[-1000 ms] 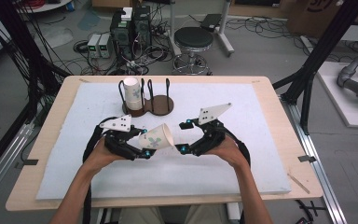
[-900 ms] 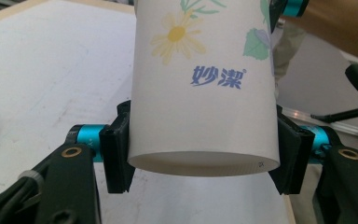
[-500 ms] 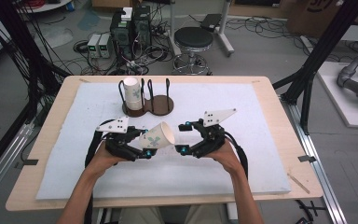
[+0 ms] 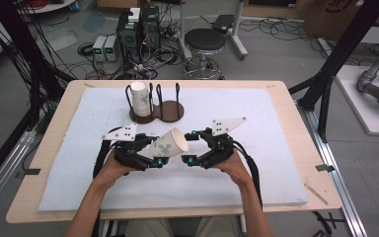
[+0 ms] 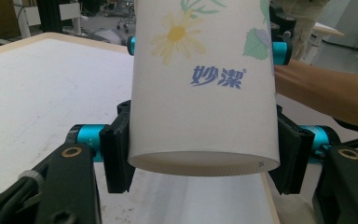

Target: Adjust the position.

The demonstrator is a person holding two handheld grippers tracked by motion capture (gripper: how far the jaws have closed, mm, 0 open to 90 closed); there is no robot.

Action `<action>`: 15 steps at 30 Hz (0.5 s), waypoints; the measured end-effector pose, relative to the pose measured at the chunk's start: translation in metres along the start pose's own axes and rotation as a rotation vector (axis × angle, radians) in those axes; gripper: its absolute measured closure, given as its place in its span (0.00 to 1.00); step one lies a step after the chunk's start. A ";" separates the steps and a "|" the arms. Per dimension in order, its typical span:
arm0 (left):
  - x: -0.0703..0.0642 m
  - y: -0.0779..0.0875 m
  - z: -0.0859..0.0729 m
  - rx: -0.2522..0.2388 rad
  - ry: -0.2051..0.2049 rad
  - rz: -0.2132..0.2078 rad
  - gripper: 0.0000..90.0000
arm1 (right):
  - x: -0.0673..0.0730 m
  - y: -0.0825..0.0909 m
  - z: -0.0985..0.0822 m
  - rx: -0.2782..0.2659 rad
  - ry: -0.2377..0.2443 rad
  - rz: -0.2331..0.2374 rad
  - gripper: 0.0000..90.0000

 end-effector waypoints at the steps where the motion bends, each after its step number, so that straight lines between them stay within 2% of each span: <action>1: 0.000 0.000 0.000 0.000 0.000 0.000 0.40 | 0.000 0.000 0.000 0.000 0.000 0.000 0.20; 8: -0.001 -0.009 0.000 0.009 -0.009 -0.029 0.40 | 0.002 -0.003 0.001 0.004 0.007 0.025 0.20; 15: -0.002 -0.013 -0.001 0.008 -0.009 -0.040 0.40 | 0.004 -0.007 0.001 0.005 0.012 0.042 0.20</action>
Point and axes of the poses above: each handheld gripper's, and its own axes: y roughly backward along the jaws, z roughly out of its top, x roughly to its left, the point moved 2 cm from there along -y, roughly forward along the jaws, and after that the axes turned 9 degrees about -x, right-handed, at the moved point
